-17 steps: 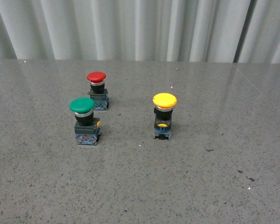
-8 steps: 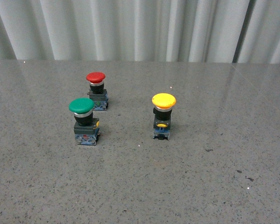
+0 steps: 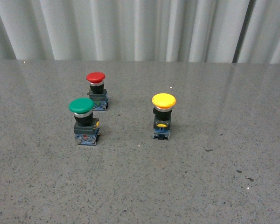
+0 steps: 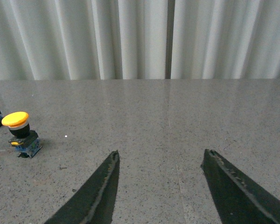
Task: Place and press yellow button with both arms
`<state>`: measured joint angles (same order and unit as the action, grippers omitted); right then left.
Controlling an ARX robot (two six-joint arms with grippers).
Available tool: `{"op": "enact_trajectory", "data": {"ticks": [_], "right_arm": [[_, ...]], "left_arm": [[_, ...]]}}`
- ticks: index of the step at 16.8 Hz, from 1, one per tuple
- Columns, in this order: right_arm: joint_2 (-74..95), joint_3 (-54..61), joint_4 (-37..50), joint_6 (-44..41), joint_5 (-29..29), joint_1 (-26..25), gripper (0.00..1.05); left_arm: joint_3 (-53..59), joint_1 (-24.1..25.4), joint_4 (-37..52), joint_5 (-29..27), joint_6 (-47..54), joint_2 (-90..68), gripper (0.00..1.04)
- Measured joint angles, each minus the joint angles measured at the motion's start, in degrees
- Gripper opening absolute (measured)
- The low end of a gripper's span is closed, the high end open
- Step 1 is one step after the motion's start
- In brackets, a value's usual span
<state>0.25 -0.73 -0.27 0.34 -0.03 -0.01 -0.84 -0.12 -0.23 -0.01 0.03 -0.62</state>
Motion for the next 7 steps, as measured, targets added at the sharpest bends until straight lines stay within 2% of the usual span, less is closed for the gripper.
{"op": "enact_trajectory", "data": {"ticks": [3,4,7], "right_arm": [[0.0,0.0,0.0,0.0,0.0,0.0,0.91],[0.0,0.0,0.0,0.0,0.0,0.0,1.0],[0.0,0.0,0.0,0.0,0.0,0.0,0.98]], "left_arm": [[0.0,0.0,0.0,0.0,0.0,0.0,0.98],[0.0,0.0,0.0,0.0,0.0,0.0,0.98],[0.0,0.0,0.0,0.0,0.0,0.0,0.98]]}}
